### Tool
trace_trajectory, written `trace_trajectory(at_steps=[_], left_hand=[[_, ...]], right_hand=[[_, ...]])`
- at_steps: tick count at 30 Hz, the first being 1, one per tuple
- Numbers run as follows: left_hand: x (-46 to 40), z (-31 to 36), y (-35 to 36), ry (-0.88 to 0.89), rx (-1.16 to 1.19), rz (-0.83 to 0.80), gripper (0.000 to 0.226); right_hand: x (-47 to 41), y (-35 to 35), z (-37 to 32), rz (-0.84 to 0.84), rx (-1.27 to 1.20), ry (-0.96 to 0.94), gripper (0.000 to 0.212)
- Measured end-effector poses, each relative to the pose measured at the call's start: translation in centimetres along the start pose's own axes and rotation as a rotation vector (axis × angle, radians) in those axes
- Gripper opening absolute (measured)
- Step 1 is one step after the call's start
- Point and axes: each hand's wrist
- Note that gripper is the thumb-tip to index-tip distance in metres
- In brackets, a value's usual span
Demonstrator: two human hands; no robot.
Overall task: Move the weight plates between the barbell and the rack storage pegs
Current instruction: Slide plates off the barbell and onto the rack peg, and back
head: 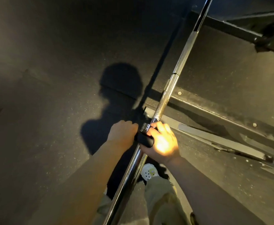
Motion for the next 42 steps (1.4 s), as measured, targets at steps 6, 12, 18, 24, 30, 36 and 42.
trace_trajectory(at_steps=[6, 12, 18, 24, 30, 36, 42], left_hand=[[-0.6, -0.9, -0.4, 0.163, -0.080, -0.035, 0.024], [-1.2, -2.2, 1.0, 0.153, 0.034, -0.001, 0.026], [-2.5, -5.2, 2.7, 0.061, 0.289, -0.175, 0.012], [-2.7, -6.1, 4.3, 0.046, 0.436, -0.208, 0.023], [-2.2, -6.0, 4.1, 0.086, 0.453, -0.150, 0.031], [-1.4, -5.9, 4.9, 0.144, 0.579, -0.049, 0.049], [-0.2, -5.8, 4.2, 0.321, 0.515, 0.126, 0.035]], right_hand=[[0.4, -0.2, -1.1, 0.045, 0.005, 0.099, 0.051], [-0.2, -0.9, -2.3, -0.066, 0.058, 0.186, 0.046], [-3.2, -0.8, -5.1, -0.104, 0.167, 0.144, 0.049], [-4.4, -0.5, -7.0, -0.123, 0.347, 0.071, 0.032], [-3.6, -0.8, -6.5, -0.067, 0.369, 0.084, 0.042], [-2.7, -0.8, -5.8, 0.038, 0.335, 0.112, 0.041], [0.5, -0.9, -1.9, 0.030, -0.031, 0.342, 0.048]])
Point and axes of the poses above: each hand's wrist, its own x-axis away from the middle knuckle, its own y-axis out of the palm, z = x × y, and after that the axes turned 3 degrees about y, right-handed
